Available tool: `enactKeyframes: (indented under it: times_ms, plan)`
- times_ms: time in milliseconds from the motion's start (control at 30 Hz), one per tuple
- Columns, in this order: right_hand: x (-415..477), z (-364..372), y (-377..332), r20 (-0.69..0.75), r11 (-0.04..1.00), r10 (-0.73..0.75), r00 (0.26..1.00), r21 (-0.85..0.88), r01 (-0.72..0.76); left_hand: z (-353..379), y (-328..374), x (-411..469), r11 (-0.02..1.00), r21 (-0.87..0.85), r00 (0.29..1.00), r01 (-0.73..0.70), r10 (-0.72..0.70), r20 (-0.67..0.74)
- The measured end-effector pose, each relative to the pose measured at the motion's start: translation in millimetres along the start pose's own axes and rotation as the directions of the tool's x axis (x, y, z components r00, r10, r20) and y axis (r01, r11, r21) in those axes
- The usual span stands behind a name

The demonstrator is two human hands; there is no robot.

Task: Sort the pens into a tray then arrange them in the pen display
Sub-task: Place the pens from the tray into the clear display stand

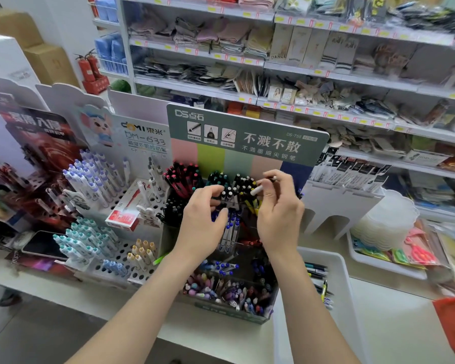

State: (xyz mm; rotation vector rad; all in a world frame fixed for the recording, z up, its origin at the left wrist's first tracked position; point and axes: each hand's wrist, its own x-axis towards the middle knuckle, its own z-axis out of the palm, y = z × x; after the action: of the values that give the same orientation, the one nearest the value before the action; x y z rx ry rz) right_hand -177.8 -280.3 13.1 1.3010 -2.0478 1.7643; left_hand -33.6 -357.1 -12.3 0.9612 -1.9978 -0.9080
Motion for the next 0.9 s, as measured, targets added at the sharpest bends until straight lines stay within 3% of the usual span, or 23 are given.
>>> enactKeyframes:
  times_ms: [133,367,433,533,600,667,733,800,900]
  plan:
    - [11.6,9.1,0.9,0.098,0.983,-0.16,0.982,-0.077,0.168,7.5,1.5,25.4,0.98,0.184,0.996,-0.074,0.081,-0.031]
    - [21.7,7.5,5.3,0.215,0.959,-0.252,0.944,-0.075,0.273,3.9,8.0,58.8,0.901,0.424,0.989,-0.095,0.135,-0.067]
    - [26.1,3.1,8.1,0.229,0.982,-0.171,0.958,-0.04,0.185,2.2,8.6,63.4,0.905,0.417,0.987,-0.086,0.134,-0.086]
    - [27.5,-0.1,12.1,0.318,0.995,-0.079,0.945,-0.035,0.095,3.9,11.3,61.7,0.919,0.353,0.985,-0.173,0.17,0.041]
    - [25.7,-0.1,15.1,0.285,0.993,-0.082,0.955,-0.053,0.101,3.6,11.4,60.1,0.934,0.289,0.975,-0.212,0.183,0.122]
    - [25.3,3.2,17.9,0.339,0.987,-0.094,0.936,-0.089,0.132,2.0,13.5,58.5,0.931,0.306,0.977,-0.199,0.164,0.136]
    - [24.9,9.8,23.9,0.352,0.956,-0.094,0.931,-0.231,0.183,1.0,14.2,59.3,0.909,0.389,0.989,-0.147,0.129,0.073]
    - [22.9,14.8,29.6,0.251,0.922,-0.091,0.964,-0.345,0.177,0.6,13.1,61.5,0.912,0.398,0.994,-0.099,0.111,-0.007]
    - [11.2,17.4,29.2,0.282,0.865,-0.193,0.94,-0.403,0.299,-0.1,10.0,59.8,0.934,0.312,0.983,-0.173,0.185,-0.009]
